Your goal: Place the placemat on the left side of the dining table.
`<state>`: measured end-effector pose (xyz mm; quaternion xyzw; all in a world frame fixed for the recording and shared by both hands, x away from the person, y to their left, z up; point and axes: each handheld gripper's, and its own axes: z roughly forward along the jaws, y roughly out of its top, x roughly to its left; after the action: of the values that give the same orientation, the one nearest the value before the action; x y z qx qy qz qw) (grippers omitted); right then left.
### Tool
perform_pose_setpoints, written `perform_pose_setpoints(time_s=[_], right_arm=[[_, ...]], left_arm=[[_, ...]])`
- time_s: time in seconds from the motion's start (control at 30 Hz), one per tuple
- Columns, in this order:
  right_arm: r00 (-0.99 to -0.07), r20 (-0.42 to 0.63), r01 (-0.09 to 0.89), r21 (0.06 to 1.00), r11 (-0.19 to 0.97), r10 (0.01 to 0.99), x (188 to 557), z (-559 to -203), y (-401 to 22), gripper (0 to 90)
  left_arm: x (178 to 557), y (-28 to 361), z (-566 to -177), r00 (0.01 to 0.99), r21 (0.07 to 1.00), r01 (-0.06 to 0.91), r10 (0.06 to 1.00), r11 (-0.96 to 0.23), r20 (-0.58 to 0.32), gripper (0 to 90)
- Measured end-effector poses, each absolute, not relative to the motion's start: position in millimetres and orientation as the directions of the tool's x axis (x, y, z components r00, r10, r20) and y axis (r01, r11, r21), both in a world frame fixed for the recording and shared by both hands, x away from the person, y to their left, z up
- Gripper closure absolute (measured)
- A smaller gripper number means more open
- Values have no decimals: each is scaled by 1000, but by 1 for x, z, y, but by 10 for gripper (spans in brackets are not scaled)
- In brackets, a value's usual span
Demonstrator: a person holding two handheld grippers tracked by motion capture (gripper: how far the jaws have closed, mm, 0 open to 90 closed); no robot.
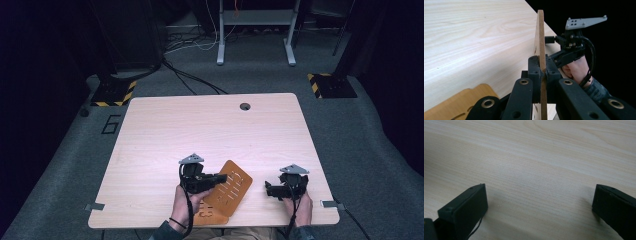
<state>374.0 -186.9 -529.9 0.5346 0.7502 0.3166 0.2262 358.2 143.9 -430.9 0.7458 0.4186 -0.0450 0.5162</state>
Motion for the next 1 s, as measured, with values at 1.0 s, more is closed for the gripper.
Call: perform_pose_setpoints(time_s=[1.0], right_arm=[[-306,6,664,718,208,952,375,-530,-187,0]], left_arm=[[378,205,-404,562,759,650,692,-31,-453,860]])
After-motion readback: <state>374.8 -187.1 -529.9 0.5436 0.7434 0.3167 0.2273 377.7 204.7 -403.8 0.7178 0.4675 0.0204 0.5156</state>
